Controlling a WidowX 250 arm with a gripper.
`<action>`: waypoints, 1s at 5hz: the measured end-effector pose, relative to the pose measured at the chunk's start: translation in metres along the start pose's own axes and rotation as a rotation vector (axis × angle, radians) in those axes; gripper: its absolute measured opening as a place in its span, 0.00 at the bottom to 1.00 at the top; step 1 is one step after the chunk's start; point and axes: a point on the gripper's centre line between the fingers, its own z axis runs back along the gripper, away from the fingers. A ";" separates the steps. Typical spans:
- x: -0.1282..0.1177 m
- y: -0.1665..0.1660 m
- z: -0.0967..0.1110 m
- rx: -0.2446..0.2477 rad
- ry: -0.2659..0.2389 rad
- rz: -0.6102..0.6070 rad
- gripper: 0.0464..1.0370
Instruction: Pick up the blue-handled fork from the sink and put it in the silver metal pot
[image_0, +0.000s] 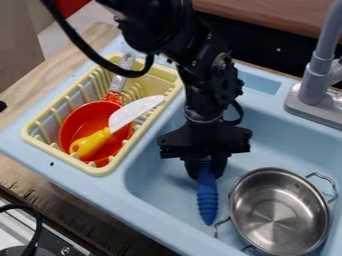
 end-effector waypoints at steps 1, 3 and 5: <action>0.000 0.010 0.003 0.006 0.029 -0.109 0.27; -0.002 0.015 0.020 0.034 0.062 -0.291 0.27; 0.019 0.024 0.050 0.081 0.021 -0.333 0.27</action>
